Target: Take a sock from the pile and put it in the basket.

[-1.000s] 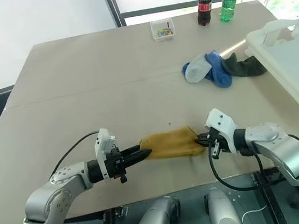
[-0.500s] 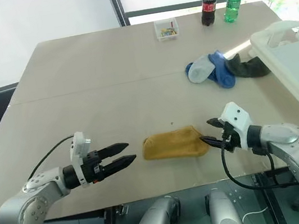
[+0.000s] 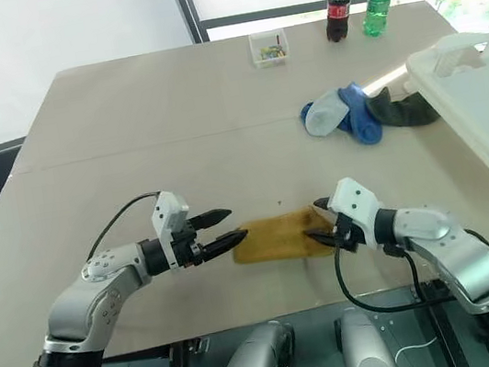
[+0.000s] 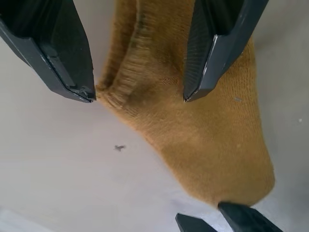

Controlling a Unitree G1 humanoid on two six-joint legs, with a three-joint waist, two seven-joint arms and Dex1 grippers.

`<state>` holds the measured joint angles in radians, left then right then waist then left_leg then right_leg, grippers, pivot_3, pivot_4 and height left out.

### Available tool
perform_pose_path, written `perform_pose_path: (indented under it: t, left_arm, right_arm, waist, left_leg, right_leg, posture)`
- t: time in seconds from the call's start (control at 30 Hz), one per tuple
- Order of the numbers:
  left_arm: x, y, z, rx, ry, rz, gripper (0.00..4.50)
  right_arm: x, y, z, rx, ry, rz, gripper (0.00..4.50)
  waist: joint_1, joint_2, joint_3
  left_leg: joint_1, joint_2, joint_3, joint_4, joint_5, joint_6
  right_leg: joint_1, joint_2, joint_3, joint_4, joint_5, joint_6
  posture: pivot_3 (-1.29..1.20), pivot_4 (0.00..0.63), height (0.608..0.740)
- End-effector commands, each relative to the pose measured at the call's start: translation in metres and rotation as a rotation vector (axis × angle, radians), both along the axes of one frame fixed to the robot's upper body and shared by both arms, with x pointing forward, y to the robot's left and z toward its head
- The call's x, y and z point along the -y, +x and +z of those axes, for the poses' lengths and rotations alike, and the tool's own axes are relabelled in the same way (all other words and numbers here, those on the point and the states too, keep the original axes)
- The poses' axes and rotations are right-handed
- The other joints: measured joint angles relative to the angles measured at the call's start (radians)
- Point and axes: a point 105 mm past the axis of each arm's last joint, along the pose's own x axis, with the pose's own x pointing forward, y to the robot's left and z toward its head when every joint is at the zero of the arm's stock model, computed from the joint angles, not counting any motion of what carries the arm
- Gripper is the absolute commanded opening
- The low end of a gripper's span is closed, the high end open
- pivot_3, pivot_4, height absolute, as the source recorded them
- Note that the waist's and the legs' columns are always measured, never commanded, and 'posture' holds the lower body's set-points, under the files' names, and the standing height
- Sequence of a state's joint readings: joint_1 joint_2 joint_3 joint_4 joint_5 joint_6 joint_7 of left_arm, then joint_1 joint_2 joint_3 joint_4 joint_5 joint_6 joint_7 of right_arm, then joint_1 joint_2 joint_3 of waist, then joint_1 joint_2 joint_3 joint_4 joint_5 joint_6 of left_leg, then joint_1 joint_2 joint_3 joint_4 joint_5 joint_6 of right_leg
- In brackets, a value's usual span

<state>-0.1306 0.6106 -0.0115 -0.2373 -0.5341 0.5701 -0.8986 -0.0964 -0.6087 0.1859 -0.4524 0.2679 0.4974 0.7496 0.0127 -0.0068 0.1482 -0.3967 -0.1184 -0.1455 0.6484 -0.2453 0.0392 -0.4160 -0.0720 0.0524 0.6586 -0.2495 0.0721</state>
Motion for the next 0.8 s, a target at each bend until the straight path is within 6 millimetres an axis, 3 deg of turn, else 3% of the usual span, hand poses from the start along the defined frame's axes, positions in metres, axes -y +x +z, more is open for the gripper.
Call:
perform_pose_path:
  t: [0.03,0.13,0.23,0.4,0.53,0.8]
  left_arm:
    - [-0.016,-0.006,0.01,0.027,0.007,-0.017,3.66]
    - [-0.027,-0.008,0.003,0.027,0.066,-0.02,3.66]
    - [-0.021,-0.007,-0.006,0.05,0.107,-0.045,3.66]
    - [0.008,-0.005,0.014,0.07,-0.071,-0.076,3.66]
    - [0.001,0.0,0.033,0.044,-0.189,-0.028,3.66]
    - [0.003,0.001,0.041,0.056,-0.181,-0.04,3.66]
  right_arm:
    - [-0.004,0.002,0.008,0.056,0.002,0.014,2.94]
    - [-0.003,0.004,0.006,0.054,-0.008,0.014,2.94]
    - [-0.001,0.006,0.002,0.049,-0.022,0.009,2.94]
    - [0.0,0.006,-0.001,0.043,-0.027,0.005,2.94]
    - [0.0,0.006,-0.002,0.041,-0.026,0.001,2.94]
    - [-0.002,0.006,-0.004,0.035,-0.027,0.008,2.94]
  waist:
    - [-0.002,0.0,0.0]
    - [-0.001,0.0,0.0]
    - [0.002,0.0,0.0]
    - [0.002,-0.001,0.0]
    - [-0.004,-0.001,0.0]
    - [0.0,-0.001,0.0]
  left_leg:
    - [0.0,0.0,0.0,0.0,0.0,0.0]
    - [0.0,0.0,0.0,-0.001,0.0,0.0]
    - [0.0,0.0,0.0,0.0,0.0,0.0]
    - [0.0,-0.001,-0.001,0.0,0.0,0.0]
    - [0.0,0.0,-0.001,0.0,0.0,0.0]
    - [0.001,0.0,0.0,0.001,0.0,0.0]
  right_leg:
    - [0.0,0.0,0.0,0.0,0.0,0.0]
    - [0.0,0.0,0.0,0.0,0.0,0.0]
    - [0.0,0.0,0.0,0.0,0.0,0.0]
    - [0.0,0.0,-0.001,0.0,0.0,0.0]
    - [0.0,0.0,-0.001,0.001,0.0,0.0]
    - [0.0,0.0,0.0,0.001,0.0,0.0]
  posture:
    - [0.0,0.15,0.74]
    - [0.0,0.15,0.74]
    - [0.0,0.15,0.74]
    - [0.0,0.15,0.74]
    - [0.0,0.15,0.74]
    - [0.0,0.15,0.74]
